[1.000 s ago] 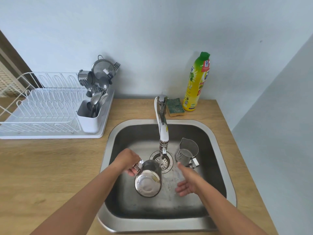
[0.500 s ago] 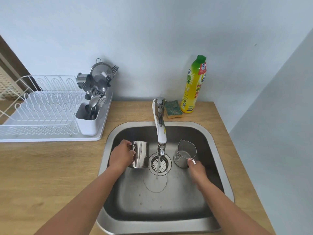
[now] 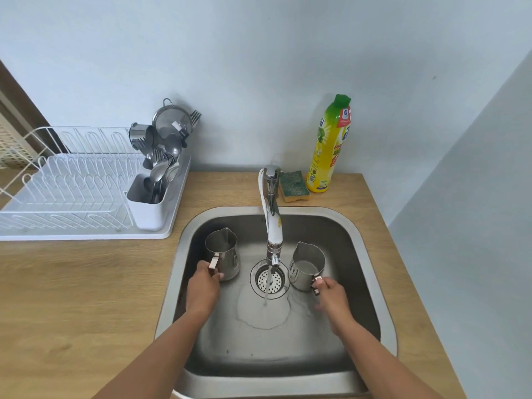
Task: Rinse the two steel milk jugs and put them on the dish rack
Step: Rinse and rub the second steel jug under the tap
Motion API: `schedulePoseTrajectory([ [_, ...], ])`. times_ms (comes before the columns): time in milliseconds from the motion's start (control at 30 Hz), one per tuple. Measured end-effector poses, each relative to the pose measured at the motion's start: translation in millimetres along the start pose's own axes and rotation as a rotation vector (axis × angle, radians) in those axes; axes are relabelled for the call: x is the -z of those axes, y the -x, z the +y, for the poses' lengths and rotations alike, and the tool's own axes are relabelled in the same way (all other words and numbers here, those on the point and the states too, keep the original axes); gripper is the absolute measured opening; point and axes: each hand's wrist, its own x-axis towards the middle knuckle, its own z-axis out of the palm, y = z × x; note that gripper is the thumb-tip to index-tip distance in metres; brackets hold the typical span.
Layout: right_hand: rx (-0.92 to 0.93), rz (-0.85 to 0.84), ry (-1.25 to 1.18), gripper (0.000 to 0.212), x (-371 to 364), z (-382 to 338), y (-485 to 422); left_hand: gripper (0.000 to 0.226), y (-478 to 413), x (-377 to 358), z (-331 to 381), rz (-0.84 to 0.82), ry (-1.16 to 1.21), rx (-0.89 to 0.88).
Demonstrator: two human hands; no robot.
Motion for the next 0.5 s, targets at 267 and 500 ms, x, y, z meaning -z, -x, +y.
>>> schedulePoseTrajectory([
  [267,0.088,-0.142,0.001,0.032,-12.9,-5.5,24.7,0.017,4.3,-0.5,-3.4,-0.065,0.108,0.120],
  [500,0.126,-0.311,-0.060,0.026,-16.4,-8.9,41.3,0.069,38.8,3.1,15.5,0.060,0.230,0.037],
])
